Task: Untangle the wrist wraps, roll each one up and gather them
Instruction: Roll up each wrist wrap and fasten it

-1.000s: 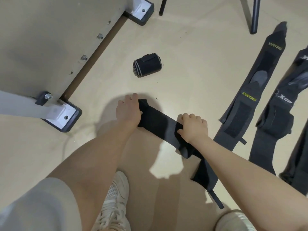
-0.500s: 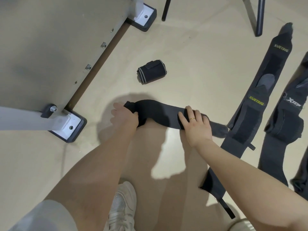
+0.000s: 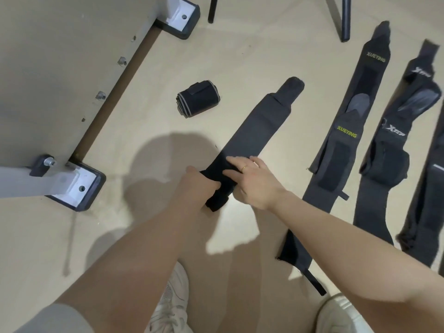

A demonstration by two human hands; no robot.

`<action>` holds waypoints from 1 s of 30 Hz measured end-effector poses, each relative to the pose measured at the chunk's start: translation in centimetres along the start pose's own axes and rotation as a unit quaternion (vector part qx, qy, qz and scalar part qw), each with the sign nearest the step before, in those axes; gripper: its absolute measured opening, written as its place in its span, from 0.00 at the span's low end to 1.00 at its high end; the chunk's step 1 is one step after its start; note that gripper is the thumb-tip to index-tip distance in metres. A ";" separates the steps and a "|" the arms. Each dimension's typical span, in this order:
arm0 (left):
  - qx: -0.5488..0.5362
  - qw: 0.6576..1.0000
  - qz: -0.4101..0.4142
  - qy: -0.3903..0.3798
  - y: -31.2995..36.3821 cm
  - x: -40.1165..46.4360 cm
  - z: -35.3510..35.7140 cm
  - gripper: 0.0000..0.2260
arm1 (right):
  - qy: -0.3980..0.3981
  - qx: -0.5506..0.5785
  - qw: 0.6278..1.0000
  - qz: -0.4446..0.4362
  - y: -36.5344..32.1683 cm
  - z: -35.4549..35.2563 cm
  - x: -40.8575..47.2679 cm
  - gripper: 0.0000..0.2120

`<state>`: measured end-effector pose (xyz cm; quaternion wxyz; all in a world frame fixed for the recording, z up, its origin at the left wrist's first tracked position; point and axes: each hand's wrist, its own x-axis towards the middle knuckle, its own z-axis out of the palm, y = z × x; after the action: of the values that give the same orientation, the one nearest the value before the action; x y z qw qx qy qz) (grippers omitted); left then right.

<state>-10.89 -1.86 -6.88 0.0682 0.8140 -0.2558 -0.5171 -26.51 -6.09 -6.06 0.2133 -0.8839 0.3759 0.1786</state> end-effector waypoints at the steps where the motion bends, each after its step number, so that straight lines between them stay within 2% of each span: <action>1: -0.002 1.000 -0.003 0.000 0.1 -0.1 0.1 0.21 | -0.022 0.018 1.000 -0.001 -0.5 1.0 -0.7 0.25; 3: 0.001 1.000 -0.014 -0.006 0.2 -0.2 0.2 0.22 | -0.041 0.047 0.997 0.044 -1.3 2.6 -1.5 0.24; 5: 0.022 0.999 -0.022 -0.023 0.4 -0.3 0.3 0.21 | -0.027 0.093 0.990 0.098 -2.1 2.8 -1.2 0.21; 7: 0.034 0.998 -0.030 -0.040 0.5 -0.4 0.6 0.16 | 0.026 0.144 0.981 0.130 -2.8 2.6 -0.5 0.16; 9: 0.043 0.997 -0.034 -0.050 0.5 -0.8 0.8 0.06 | 0.117 0.164 0.974 0.101 -3.4 2.4 -0.4 0.14; 10: 0.044 0.997 -0.036 -0.053 0.4 -0.9 0.9 0.05 | 0.145 0.172 0.972 0.070 -3.5 2.5 -0.7 0.14; 11: 0.038 0.997 -0.041 -0.060 0.4 -1.0 0.9 0.06 | 0.149 0.185 0.970 0.043 -3.6 2.9 -1.3 0.13; 13: 0.003 0.995 -0.065 -0.081 0.3 -1.0 0.8 0.09 | 0.102 0.217 0.970 0.027 -3.7 3.5 -2.5 0.16; 15: -0.042 0.988 -0.098 -0.109 0.2 -1.2 0.9 0.10 | 0.089 0.223 0.970 0.046 -3.6 4.0 -3.0 0.20; 18: -0.128 0.977 -0.116 -0.128 -0.2 -1.8 0.7 0.11 | 0.082 0.217 0.969 0.080 -3.3 4.3 -2.7 0.19; 21: -0.121 0.980 -0.107 -0.115 -0.6 -2.0 -0.1 0.15 | 0.098 0.235 0.961 0.106 -2.7 4.8 -2.7 0.19; 22: -0.074 0.989 -0.082 -0.097 -0.8 -2.0 -0.4 0.16 | 0.097 0.237 0.959 0.118 -2.5 4.8 -2.7 0.20; 24: 0.068 0.997 0.031 -0.016 -1.4 -2.0 -0.4 0.15 | 0.067 0.241 0.959 0.136 -2.1 4.5 -2.5 0.20; 26: 0.128 0.974 0.176 0.056 -1.9 -2.6 -0.4 0.13 | 0.019 0.235 0.961 0.145 -1.6 3.7 -2.0 0.19; 28: 0.141 0.947 0.287 0.019 -2.6 -2.7 -0.3 0.18 | -0.033 0.224 0.962 0.152 -0.9 2.8 -1.2 0.18; 30: 0.205 0.920 0.333 -0.017 -3.1 -2.1 -0.3 0.23 | -0.073 0.236 0.957 0.150 -0.5 2.1 -0.4 0.15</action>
<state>-10.24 1.77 -6.24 0.0637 0.6690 -0.6135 -0.4147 -26.69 -4.49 -7.53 0.4130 -0.7265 0.5193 0.1790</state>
